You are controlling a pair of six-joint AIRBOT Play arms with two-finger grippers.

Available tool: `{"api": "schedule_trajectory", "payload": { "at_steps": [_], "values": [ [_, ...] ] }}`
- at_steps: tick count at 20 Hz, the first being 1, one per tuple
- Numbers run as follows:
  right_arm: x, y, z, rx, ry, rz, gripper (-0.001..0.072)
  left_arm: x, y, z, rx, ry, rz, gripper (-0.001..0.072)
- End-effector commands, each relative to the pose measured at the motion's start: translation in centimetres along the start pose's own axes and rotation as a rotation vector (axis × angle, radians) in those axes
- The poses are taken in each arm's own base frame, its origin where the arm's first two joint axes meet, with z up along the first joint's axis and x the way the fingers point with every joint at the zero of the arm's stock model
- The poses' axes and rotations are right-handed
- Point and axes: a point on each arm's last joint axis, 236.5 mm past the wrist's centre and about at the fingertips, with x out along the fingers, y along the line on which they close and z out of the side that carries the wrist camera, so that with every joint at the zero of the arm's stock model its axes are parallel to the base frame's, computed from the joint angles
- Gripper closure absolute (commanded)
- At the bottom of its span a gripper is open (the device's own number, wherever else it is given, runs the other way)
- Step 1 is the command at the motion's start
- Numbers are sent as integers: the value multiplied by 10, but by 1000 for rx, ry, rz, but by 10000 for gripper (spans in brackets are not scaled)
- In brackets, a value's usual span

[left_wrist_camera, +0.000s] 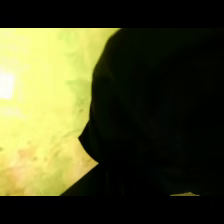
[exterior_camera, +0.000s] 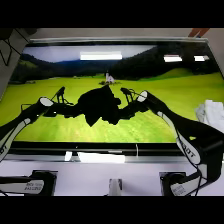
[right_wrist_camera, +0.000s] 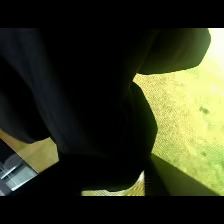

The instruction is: Fold the shirts.

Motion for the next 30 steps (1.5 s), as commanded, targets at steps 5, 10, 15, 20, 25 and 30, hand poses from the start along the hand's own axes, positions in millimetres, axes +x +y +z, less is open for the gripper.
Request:
{"api": "schedule_trajectory", "payload": {
  "at_steps": [5,10,15,20,25,30],
  "values": [
    [-19,9,8,-163,-12,-27,693,-50,-42,27,193,-136,-51,677],
    [-231,40,84,-518,-402,-338,692,-213,-151,99,446,-561,-157,677],
    [-510,133,48,-707,-1041,-724,691,-452,-274,82,650,-1129,-296,678],
    [-576,195,-36,-778,-1254,-745,691,-516,-318,23,640,-1194,-486,677],
    [-542,170,-53,-748,-1057,-752,691,-462,-317,11,688,-986,-466,677],
    [-424,60,-36,-583,-488,-726,691,-348,-264,49,597,-747,-332,677]
  ]
}}
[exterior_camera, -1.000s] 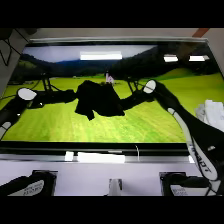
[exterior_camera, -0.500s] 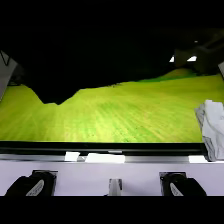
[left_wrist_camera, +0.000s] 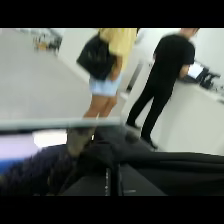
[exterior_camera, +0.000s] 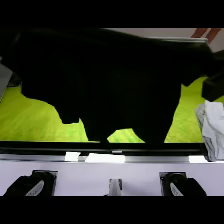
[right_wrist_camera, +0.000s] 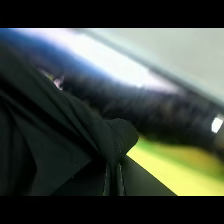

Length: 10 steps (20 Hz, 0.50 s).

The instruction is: Fold the shirts.

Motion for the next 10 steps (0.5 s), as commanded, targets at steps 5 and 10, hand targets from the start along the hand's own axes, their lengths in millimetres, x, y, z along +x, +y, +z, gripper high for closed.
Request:
{"api": "schedule_trajectory", "payload": {
  "at_steps": [5,10],
  "values": [
    [178,45,-165,107,569,210,691,101,112,-197,-238,456,117,674],
    [248,93,-212,313,685,333,691,146,99,-347,-372,763,65,627]
  ]
}}
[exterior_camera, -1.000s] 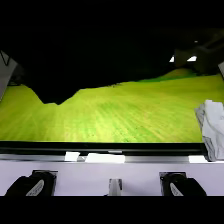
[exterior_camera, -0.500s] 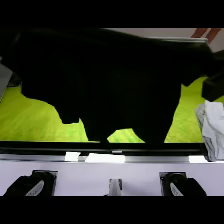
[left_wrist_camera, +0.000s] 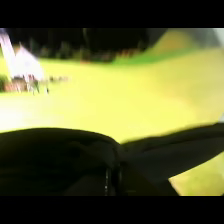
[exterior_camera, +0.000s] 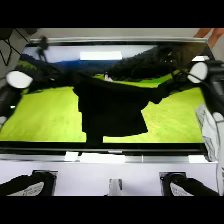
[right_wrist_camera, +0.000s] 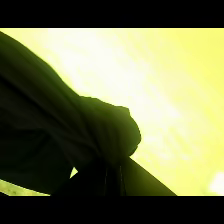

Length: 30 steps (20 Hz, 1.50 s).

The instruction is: Fold the shirts.

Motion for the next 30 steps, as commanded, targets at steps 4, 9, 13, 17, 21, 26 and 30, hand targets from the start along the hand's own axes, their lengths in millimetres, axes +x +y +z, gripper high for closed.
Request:
{"api": "schedule_trajectory", "payload": {
  "at_steps": [4,9,13,17,21,26,30],
  "values": [
    [49,15,-4,46,61,141,22,48,22,-80,-167,307,-27,-13],
    [16,-45,-108,192,304,250,64,-64,137,-107,-278,524,284,45],
    [39,-10,-161,313,355,449,58,-68,144,-174,-419,600,240,43],
    [66,35,-169,330,347,546,46,-20,126,-223,-497,578,186,43],
    [80,46,-154,279,319,503,28,12,114,-242,-434,591,194,44],
    [105,71,-146,245,350,492,29,26,121,-232,-420,519,223,123],
    [124,86,-155,293,421,532,44,27,122,-229,-435,504,228,580]
  ]
}}
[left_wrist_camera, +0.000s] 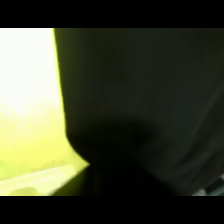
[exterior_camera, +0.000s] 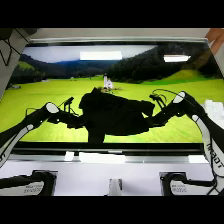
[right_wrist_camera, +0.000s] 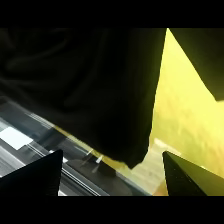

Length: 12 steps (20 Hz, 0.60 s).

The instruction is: Fold the shirts.

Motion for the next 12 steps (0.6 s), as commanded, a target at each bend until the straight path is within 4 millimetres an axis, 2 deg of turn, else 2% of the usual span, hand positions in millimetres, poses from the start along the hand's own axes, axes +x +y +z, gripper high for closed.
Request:
{"api": "schedule_trajectory", "payload": {
  "at_steps": [1,3,6,7,8,9,11,12],
  "values": [
    [19,7,5,42,16,45,74,0,-4,5,-16,-22,-10,673],
    [21,14,11,38,-3,60,75,-5,-10,10,18,-38,-19,674],
    [30,16,18,63,-8,15,207,-25,-33,31,87,-103,-48,675],
    [35,23,19,41,-1,12,347,-34,-42,38,106,-125,-60,675],
    [38,28,19,22,7,9,570,-42,-51,43,124,-141,-72,675],
    [37,31,20,6,7,11,691,-52,-61,49,157,-161,-84,676],
    [18,41,25,-138,0,21,691,-84,-89,64,271,-235,-112,677],
    [-4,44,33,-219,-29,-23,692,-109,-110,74,352,-296,-131,678]
  ]
}}
